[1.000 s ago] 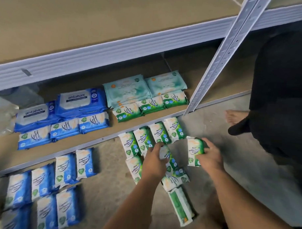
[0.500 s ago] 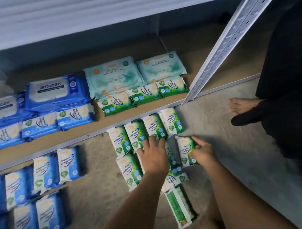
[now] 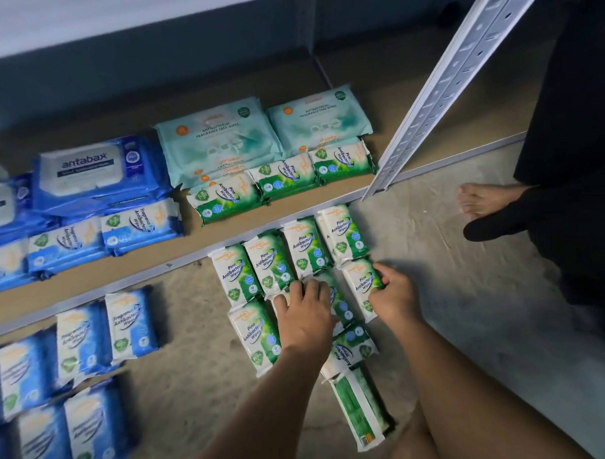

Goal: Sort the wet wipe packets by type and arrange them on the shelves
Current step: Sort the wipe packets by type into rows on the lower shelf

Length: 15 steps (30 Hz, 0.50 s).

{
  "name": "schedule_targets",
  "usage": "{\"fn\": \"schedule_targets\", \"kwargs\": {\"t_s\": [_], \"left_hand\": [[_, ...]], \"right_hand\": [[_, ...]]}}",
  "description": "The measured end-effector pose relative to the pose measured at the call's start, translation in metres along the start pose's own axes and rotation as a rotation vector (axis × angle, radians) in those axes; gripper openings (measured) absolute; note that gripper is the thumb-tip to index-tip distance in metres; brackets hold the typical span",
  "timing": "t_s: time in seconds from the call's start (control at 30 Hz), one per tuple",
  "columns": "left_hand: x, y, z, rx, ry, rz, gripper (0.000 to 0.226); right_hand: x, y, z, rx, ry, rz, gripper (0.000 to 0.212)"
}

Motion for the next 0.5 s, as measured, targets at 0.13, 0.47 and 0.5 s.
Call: {"fn": "schedule_targets", "kwargs": {"t_s": [0.13,0.47,0.5], "left_hand": [[0.001,0.002,-0.002,0.004,0.011,-0.007,0.063],[-0.024,-0.066,-0.007,0.185,-0.172,0.247,0.03],[-0.027,-0.075,-0.013,0.18,-0.192,0.24,0.03]], "right_hand": [[0.006,0.002,0.005,0.034,-0.03,-0.022,0.054],[-0.033,-0.032,0.031,0.116,-0.103,0.163,0.034],[-0.038,-0.041,0.032,0.133,-0.083,0.155,0.035]]}}
Point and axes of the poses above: each hand's wrist, its own y-axis towards the middle knuckle, its own x-axis out of the palm, z = x × y, the point moved 9 cm from there along y, towards the middle knuckle, and after that the axes turned 14 degrees about z, right-handed, at the moved point
